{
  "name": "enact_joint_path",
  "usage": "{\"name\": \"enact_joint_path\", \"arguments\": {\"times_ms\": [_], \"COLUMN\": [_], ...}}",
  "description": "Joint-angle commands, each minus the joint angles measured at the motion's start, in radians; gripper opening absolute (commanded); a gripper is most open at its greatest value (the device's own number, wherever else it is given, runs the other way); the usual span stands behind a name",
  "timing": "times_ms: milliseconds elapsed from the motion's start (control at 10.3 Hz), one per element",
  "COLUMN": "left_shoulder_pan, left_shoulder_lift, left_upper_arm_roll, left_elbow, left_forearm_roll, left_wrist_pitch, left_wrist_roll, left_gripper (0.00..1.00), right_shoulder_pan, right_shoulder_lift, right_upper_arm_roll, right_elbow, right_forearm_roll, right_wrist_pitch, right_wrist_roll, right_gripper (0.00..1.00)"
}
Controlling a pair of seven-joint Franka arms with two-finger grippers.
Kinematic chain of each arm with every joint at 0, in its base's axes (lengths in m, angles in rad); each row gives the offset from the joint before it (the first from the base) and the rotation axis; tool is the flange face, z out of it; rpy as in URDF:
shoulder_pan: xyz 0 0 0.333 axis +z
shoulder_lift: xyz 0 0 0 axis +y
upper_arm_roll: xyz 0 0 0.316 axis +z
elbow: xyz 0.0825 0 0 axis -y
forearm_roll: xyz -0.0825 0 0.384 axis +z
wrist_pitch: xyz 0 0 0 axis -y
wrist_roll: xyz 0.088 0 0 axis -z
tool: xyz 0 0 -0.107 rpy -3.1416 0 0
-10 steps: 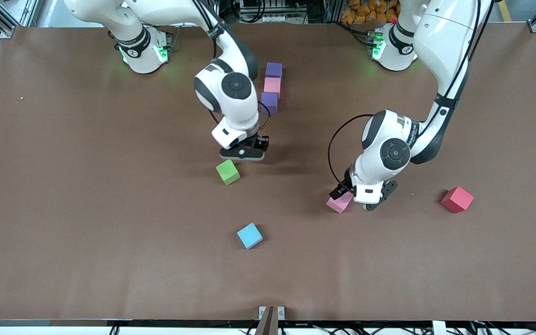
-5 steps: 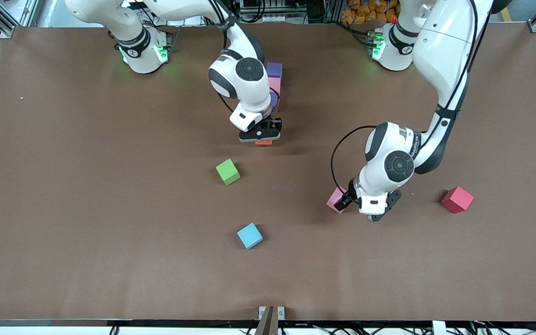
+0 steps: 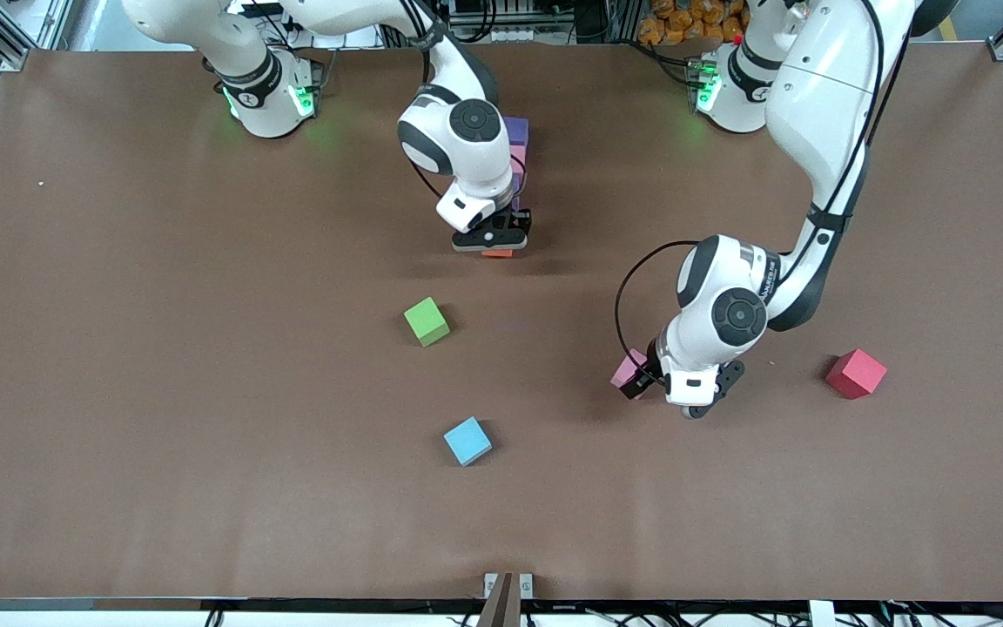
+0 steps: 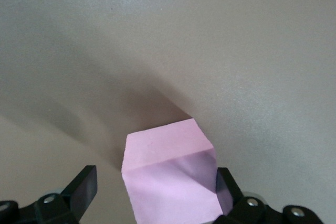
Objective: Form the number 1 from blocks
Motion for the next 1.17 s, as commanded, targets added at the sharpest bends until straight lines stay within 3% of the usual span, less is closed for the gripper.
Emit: {"name": "enact_joint_path", "arguments": {"times_ms": [0, 194, 389, 680, 777, 972, 1069], "left_shoulder_pan": [-0.022, -0.022, -0.022, -0.022, -0.024, -0.033, -0.039], "left_shoulder_lift": [0.030, 0.036, 0.040, 0.045, 0.045, 0.053, 0.050], "left_upper_arm_roll": [0.014, 0.022, 0.022, 0.023, 0.023, 0.022, 0.022], "left_elbow": [0.019, 0.028, 0.040, 0.042, 0.042, 0.042, 0.040], "left_forearm_roll": [-0.012, -0.013, -0.012, -0.010, -0.009, 0.003, 0.032], "left_wrist_pitch": [0.014, 0.014, 0.014, 0.016, 0.016, 0.017, 0.017], "left_wrist_roll": [-0.015, -0.013, -0.012, -0.009, 0.001, 0.002, 0.004], "left_gripper": [1.00, 1.00, 1.00, 1.00, 0.89, 0.12, 0.00], "right_shoulder_pan": [0.019, 0.026, 0.025, -0.010, -0.046, -0.154, -0.209], "right_shoulder_lift": [-0.024, -0.021, -0.021, -0.073, -0.134, -0.252, -0.294], "right_upper_arm_roll": [0.012, 0.020, 0.020, 0.020, 0.020, 0.022, 0.022], "right_elbow": [-0.037, -0.037, -0.037, -0.060, -0.109, -0.209, -0.226], "right_forearm_roll": [-0.006, -0.008, -0.011, -0.011, -0.011, -0.011, -0.011], "right_wrist_pitch": [0.017, 0.015, 0.014, 0.003, 0.007, 0.012, 0.000], "right_wrist_roll": [0.025, 0.034, 0.034, 0.034, 0.022, 0.022, 0.022], "right_gripper": [0.48, 0.53, 1.00, 1.00, 1.00, 1.00, 1.00]}}
